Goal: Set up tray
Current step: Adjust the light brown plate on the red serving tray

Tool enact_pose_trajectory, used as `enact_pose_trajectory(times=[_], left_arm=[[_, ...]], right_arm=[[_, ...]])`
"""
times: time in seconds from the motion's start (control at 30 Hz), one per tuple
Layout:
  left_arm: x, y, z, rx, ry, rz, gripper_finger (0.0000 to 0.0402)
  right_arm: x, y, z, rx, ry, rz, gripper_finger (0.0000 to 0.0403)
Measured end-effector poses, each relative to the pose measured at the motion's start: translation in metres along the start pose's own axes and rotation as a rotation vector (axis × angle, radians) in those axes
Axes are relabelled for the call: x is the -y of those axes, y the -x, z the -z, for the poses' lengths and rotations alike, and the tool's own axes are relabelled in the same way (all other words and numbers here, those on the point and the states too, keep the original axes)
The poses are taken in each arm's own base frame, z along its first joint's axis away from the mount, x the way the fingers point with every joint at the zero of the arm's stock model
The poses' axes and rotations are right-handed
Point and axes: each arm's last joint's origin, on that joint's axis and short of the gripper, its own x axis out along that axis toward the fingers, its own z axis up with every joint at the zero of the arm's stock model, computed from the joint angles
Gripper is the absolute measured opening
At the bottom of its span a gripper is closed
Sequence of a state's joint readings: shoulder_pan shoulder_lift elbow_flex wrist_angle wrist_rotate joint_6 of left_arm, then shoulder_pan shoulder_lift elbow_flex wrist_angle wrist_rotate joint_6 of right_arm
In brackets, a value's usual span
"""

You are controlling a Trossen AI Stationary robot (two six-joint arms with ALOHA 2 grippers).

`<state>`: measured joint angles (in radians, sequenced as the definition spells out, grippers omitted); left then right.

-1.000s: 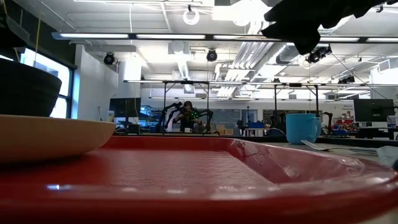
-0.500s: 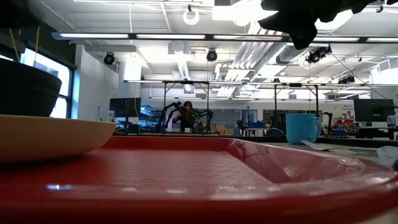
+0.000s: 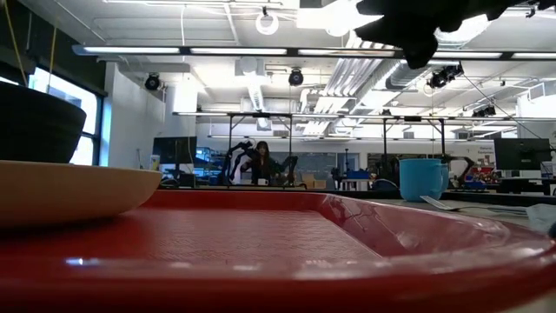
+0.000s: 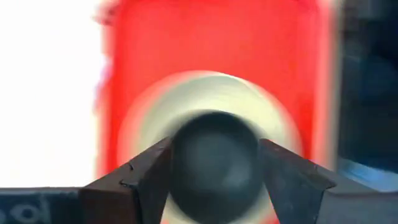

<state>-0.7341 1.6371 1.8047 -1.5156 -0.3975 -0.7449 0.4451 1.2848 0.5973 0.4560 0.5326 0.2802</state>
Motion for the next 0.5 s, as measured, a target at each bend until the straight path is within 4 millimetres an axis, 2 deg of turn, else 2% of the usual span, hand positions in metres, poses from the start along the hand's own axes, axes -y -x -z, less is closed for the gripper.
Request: enact_pose_trajectory(times=[0.07,0.13,0.23,0.43,0.5], left_arm=[[-0.009,0.008,-0.001,0.062,0.000,-0.110,0.0246],[-0.018,0.011,-0.002,0.111,-0.003,-0.119,0.0232],[-0.036,0.009,-0.005,0.086,0.024,-0.146,0.0206],[-0.071,-0.023,-0.004,-0.040,0.028,-0.244,0.0145],[-0.084,-0.040,0.001,-0.122,0.017,-0.272,0.0123]], right_arm=[[-0.002,-0.010,0.002,0.001,0.021,-0.007,0.0165],[-0.005,-0.023,0.002,-0.017,0.040,-0.017,0.0165],[-0.012,-0.044,-0.001,-0.049,0.078,-0.050,0.0165],[-0.028,-0.091,-0.014,-0.151,0.142,-0.053,0.0165],[-0.033,-0.103,-0.013,-0.245,0.178,-0.045,0.0165]])
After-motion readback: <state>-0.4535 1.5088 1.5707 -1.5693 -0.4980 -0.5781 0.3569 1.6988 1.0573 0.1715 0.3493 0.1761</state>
